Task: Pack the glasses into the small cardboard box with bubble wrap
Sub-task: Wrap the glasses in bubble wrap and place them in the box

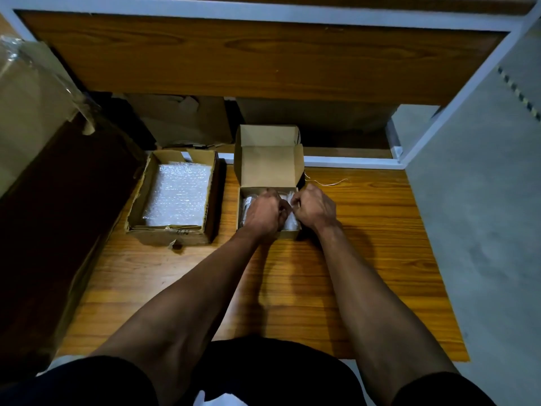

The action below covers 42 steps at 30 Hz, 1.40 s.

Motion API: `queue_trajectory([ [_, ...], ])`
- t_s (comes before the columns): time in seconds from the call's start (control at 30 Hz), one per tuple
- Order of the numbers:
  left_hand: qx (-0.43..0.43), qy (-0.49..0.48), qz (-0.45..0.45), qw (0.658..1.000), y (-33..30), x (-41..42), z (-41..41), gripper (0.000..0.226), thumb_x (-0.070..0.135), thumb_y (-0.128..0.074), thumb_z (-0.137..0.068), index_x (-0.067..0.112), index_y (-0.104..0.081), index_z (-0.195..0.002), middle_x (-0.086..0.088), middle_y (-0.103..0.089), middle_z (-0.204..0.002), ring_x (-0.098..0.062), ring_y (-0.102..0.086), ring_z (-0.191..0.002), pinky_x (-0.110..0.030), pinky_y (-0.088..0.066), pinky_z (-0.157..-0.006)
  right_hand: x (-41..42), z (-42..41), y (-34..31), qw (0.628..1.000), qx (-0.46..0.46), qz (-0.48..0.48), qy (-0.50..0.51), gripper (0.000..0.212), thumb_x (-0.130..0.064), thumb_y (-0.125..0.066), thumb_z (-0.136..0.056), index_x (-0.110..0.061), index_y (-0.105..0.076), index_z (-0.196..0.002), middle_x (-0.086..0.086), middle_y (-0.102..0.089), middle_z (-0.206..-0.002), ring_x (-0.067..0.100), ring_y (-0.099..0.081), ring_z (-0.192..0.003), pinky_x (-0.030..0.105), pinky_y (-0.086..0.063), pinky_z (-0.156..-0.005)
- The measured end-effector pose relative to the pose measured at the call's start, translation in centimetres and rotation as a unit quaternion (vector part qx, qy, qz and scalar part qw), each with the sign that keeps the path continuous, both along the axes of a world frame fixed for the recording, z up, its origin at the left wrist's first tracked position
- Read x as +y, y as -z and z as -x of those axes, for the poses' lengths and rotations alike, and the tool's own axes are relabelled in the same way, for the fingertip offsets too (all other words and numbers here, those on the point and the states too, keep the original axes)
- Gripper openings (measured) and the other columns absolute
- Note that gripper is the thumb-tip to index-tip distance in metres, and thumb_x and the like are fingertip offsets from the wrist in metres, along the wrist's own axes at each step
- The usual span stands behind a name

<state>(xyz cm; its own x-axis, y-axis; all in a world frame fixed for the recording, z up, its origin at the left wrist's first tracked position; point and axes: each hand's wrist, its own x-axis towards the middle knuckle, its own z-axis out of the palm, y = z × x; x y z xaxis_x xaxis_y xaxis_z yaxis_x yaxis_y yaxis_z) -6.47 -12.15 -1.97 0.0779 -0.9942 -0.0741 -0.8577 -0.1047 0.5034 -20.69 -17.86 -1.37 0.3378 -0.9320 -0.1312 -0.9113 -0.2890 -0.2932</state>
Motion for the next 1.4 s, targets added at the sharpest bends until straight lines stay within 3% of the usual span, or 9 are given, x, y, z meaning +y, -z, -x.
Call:
queue_trajectory([
  [0.1, -0.028, 0.055, 0.002, 0.998, 0.0, 0.3, -0.7, 0.024, 0.027, -0.063, -0.098, 0.021, -0.075, -0.118, -0.007, -0.057, -0.121, -0.025, -0.054, -0.114, -0.044, -0.047, -0.097, 0.1, 0.0, 0.3, 1.0, -0.008, -0.002, 0.0, 0.017, -0.029, -0.069, -0.097, -0.027, -0.075, -0.112, 0.004, -0.056, -0.126, 0.026, -0.06, -0.115, 0.041, -0.053, -0.085],
  [0.27, -0.021, 0.105, 0.011, 0.994, 0.1, 1.2, -1.8, 0.032, 0.04, -0.058, -0.099, 0.036, -0.069, -0.128, -0.004, -0.051, -0.128, -0.021, -0.044, -0.122, -0.04, -0.03, -0.097, 0.1, 0.3, 0.3, 0.999, -0.028, 0.016, 0.001, 0.023, -0.031, -0.061, -0.101, -0.034, -0.07, -0.122, 0.004, -0.053, -0.118, 0.026, -0.061, -0.105, 0.041, -0.055, -0.081],
  [0.47, -0.151, 0.177, -0.045, 0.971, 1.1, 1.6, -2.1, 0.06, 0.072, -0.03, -0.099, 0.041, -0.065, -0.137, -0.006, -0.043, -0.141, -0.028, -0.036, -0.132, -0.055, -0.027, -0.112, -0.3, 0.2, 0.1, 0.999, 0.03, -0.012, -0.018, 0.027, -0.036, -0.056, -0.103, -0.036, -0.074, -0.124, 0.007, -0.05, -0.129, 0.028, -0.057, -0.119, 0.047, -0.055, -0.093],
  [0.53, -0.158, 0.19, -0.04, 0.968, 0.8, 1.7, -2.2, 0.056, 0.071, -0.03, -0.102, 0.045, -0.063, -0.139, -0.006, -0.042, -0.142, -0.03, -0.034, -0.133, -0.056, -0.027, -0.111, -0.1, -0.1, 0.0, 0.998, 0.062, 0.005, -0.023, 0.028, -0.037, -0.057, -0.102, -0.033, -0.073, -0.125, 0.007, -0.05, -0.131, 0.027, -0.053, -0.122, 0.047, -0.054, -0.095],
  [0.67, -0.181, 0.212, -0.011, 0.96, 0.3, 2.1, -2.6, 0.062, 0.068, -0.037, -0.101, 0.032, -0.058, -0.146, -0.004, -0.042, -0.145, -0.03, -0.033, -0.132, -0.054, -0.029, -0.109, 1.0, 0.1, 0.4, 0.989, 0.061, 0.108, -0.082, 0.035, -0.027, -0.057, -0.1, -0.023, -0.068, -0.133, 0.005, -0.058, -0.135, 0.025, -0.049, -0.124, 0.042, -0.043, -0.102],
  [0.83, -0.211, 0.25, -0.012, 0.945, 1.2, 2.9, -2.7, 0.072, 0.07, -0.038, -0.099, 0.034, -0.032, -0.161, 0.003, -0.034, -0.166, -0.035, -0.02, -0.147, -0.059, -0.023, -0.114, 1.6, 1.9, 1.3, 0.987, 0.012, 0.093, -0.13, 0.036, -0.021, -0.055, -0.1, -0.017, -0.07, -0.132, 0.002, -0.07, -0.136, 0.028, -0.043, -0.143, 0.05, -0.034, -0.111],
  [0.97, -0.238, 0.261, -0.031, 0.935, 2.0, 3.1, -2.7, 0.073, 0.07, -0.031, -0.101, 0.037, -0.02, -0.165, 0.008, -0.026, -0.171, -0.04, -0.013, -0.152, -0.063, -0.02, -0.115, 1.6, 2.3, 1.0, 0.982, 0.045, 0.085, -0.165, 0.033, -0.025, -0.054, -0.101, -0.018, -0.072, -0.128, 0.0, -0.065, -0.144, 0.031, -0.033, -0.149, 0.052, -0.029, -0.117],
  [1.17, -0.254, 0.26, -0.031, 0.931, 1.7, 3.0, -2.4, 0.073, 0.066, -0.03, -0.102, 0.034, -0.019, -0.166, 0.008, -0.028, -0.171, -0.042, -0.012, -0.151, -0.065, -0.017, -0.116, 1.2, 1.5, 0.6, 0.977, 0.093, 0.05, -0.185, 0.038, -0.024, -0.057, -0.099, -0.023, -0.067, -0.136, -0.006, -0.054, -0.154, 0.03, -0.022, -0.151, 0.05, -0.023, -0.117],
  [1.4, -0.254, 0.275, 0.002, 0.927, 2.0, 3.4, -2.4, 0.066, 0.059, -0.035, -0.103, 0.037, -0.024, -0.164, 0.01, -0.035, -0.168, -0.038, -0.021, -0.147, -0.06, -0.026, -0.108, 2.1, 2.1, 1.0, 0.966, 0.138, 0.081, -0.204, 0.048, -0.02, -0.064, -0.098, -0.016, -0.057, -0.146, -0.001, -0.047, -0.16, 0.038, -0.021, -0.153, 0.055, -0.025, -0.119],
])
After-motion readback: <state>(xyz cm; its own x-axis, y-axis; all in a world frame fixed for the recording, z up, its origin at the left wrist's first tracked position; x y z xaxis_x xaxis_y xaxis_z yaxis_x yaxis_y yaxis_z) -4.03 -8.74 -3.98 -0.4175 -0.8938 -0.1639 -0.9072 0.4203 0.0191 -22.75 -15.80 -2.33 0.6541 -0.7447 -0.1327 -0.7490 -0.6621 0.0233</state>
